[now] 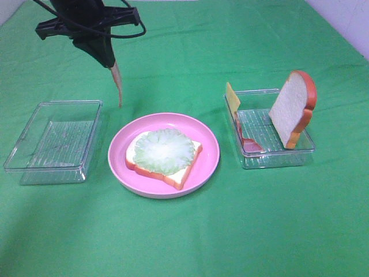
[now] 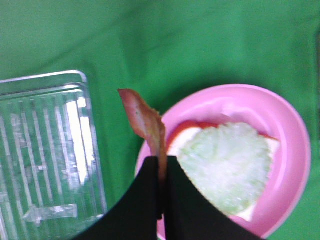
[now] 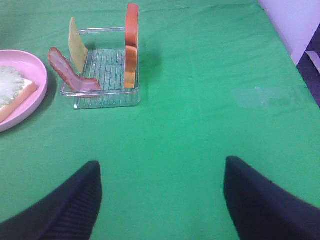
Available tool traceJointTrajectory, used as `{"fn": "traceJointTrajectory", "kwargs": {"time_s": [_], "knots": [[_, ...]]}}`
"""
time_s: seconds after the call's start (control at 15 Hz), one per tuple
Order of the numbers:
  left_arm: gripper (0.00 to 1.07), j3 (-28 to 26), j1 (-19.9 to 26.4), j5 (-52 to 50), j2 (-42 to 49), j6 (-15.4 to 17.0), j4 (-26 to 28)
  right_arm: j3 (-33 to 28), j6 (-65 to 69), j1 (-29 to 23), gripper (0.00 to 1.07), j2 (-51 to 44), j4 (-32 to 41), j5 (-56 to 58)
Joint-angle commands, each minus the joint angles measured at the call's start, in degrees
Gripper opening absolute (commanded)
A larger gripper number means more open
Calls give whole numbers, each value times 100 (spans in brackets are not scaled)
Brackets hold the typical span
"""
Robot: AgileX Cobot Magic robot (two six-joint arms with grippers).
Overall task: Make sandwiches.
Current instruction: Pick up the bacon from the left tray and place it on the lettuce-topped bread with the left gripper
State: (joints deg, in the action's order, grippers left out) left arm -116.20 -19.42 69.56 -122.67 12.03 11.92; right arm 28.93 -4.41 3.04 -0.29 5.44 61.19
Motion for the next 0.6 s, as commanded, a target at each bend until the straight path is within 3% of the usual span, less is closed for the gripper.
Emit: {"fn": "traceJointTrajectory", "kwargs": {"time_s": [0.07, 0.2, 0.47, 0.6], "knots": [[0, -34, -69, 172, 132, -487, 991, 6, 29, 23, 66, -46, -23, -57], [0, -23, -269, 172, 69, -808, 1404, 6, 29, 23, 66, -46, -23, -57], [0, -23, -1031, 166, -275, -894, 1415, 6, 29, 23, 66, -46, -23, -57], [0, -23, -1197, 195, -430, -894, 1404, 6, 29, 23, 66, -46, -23, -57]]}}
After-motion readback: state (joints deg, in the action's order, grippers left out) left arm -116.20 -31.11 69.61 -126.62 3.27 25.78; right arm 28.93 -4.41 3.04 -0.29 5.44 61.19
